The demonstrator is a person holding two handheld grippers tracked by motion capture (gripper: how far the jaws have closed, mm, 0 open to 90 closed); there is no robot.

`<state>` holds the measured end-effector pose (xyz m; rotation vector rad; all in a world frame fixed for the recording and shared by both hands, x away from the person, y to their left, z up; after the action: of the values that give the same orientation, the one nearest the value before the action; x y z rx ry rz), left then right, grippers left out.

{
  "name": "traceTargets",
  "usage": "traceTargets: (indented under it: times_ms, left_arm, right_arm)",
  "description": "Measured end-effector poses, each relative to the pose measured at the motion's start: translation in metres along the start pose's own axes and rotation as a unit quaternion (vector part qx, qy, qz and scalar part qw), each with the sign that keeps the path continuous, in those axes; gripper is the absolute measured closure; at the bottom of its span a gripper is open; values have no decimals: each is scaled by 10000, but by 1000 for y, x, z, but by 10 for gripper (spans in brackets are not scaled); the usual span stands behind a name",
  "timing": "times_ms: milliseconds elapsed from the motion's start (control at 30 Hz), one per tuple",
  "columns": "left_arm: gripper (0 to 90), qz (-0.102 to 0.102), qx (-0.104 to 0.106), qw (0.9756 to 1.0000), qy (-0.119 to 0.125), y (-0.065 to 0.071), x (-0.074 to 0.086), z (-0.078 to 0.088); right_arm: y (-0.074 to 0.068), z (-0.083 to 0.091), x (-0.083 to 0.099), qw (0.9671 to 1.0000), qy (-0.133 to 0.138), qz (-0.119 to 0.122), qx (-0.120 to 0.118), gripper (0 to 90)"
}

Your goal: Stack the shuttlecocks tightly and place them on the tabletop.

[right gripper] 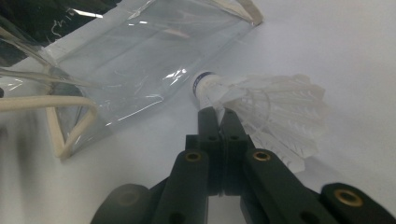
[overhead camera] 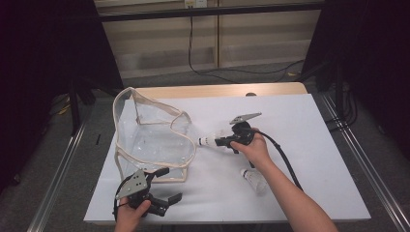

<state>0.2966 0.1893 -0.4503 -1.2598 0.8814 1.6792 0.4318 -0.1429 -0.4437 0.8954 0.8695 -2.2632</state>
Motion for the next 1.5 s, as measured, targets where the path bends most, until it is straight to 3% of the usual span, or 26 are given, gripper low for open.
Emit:
traceTargets:
  times_ms: [467, 1500]
  left_arm:
    - [40, -14, -8, 10000, 6, 0, 0, 1]
    - [40, -18, 10, 10000, 9, 1, 0, 1]
  right_arm:
    - [1, 0, 1, 10000, -31, 27, 51, 858]
    - [0, 7, 0, 9999, 36, -31, 95, 636]
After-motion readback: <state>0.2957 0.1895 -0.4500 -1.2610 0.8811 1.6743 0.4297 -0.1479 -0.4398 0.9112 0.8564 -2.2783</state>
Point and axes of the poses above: each handheld gripper's, and its own axes: z roughly backward along the jaws, x roughly out of its underside, y roughly to its right, the point moved 1 cm from there along -z, roughly forward along the jaws, and after that the axes turned 3 degrees about -z, right-handed, at the moved point
